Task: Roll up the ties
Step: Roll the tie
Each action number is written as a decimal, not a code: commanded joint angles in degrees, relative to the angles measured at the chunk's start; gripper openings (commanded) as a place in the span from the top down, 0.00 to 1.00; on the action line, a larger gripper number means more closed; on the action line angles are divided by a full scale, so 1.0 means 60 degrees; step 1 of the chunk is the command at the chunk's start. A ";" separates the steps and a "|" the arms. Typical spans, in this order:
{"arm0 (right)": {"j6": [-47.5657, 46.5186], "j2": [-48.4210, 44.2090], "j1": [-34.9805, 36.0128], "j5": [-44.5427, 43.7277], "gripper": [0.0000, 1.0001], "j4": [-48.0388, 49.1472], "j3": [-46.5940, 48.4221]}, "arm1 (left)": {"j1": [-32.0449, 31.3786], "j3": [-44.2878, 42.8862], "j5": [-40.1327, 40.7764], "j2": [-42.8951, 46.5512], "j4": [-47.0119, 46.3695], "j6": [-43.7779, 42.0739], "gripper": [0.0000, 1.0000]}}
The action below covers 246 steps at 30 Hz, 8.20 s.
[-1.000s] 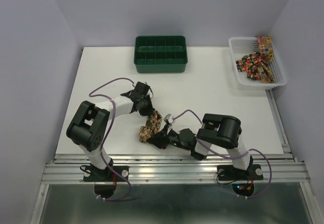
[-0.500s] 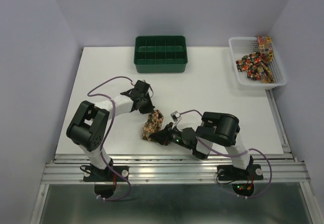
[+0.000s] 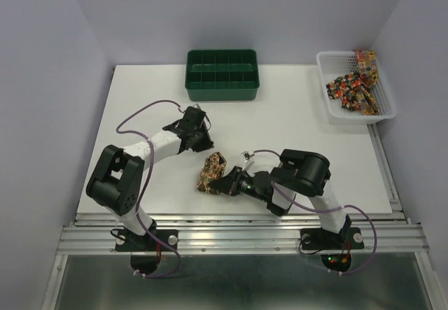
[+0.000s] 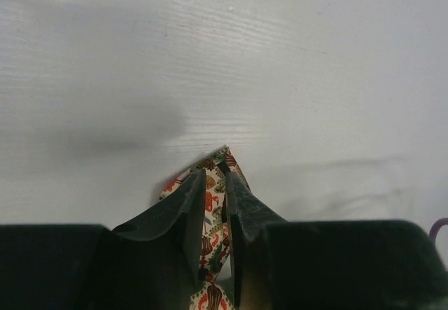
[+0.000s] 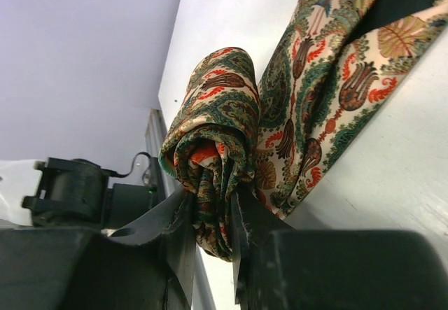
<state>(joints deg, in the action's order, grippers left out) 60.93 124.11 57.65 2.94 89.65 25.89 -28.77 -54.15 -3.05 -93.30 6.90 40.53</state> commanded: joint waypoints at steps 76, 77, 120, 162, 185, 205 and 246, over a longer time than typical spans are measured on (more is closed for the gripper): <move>-0.1524 -0.1700 -0.0702 -0.1062 0.53 -0.1652 -0.0624 | 0.0255 0.5817 -0.2143 0.4577 -0.2292 0.0144 0.89; -0.1686 -0.1875 -0.0702 -0.0974 0.52 -0.1974 -0.0537 | 0.0255 0.5788 -0.2129 0.4578 -0.2263 0.0129 0.89; -0.4367 -0.2419 -0.0702 0.2029 0.77 -0.2841 0.0314 | 0.0138 0.5554 -0.3066 0.4915 -0.2541 -0.0339 0.60; -0.6420 -0.3212 -0.0482 0.2850 0.79 -0.5378 0.1104 | 0.0050 0.5495 -0.2963 0.5047 -0.2307 -0.0325 0.60; -0.7237 -0.4613 -0.0467 0.0742 0.62 -0.7612 0.0695 | -0.0156 0.5260 -0.2392 0.4885 -0.1867 -0.0281 0.60; -1.5072 -0.7371 0.1304 -0.0871 0.00 -0.8759 0.0518 | -0.0156 0.5041 -0.2524 0.4344 -0.1823 -0.0281 0.60; -1.6337 -0.3914 0.2272 -0.1090 0.23 -1.0254 0.2218 | 0.0181 0.4674 -0.2846 0.3787 -0.1164 0.0100 0.60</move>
<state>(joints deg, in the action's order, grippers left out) -41.82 98.70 70.63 -4.05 29.36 39.53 -28.36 -25.56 -19.84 -69.80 -2.68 41.39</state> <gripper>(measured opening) 0.782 0.400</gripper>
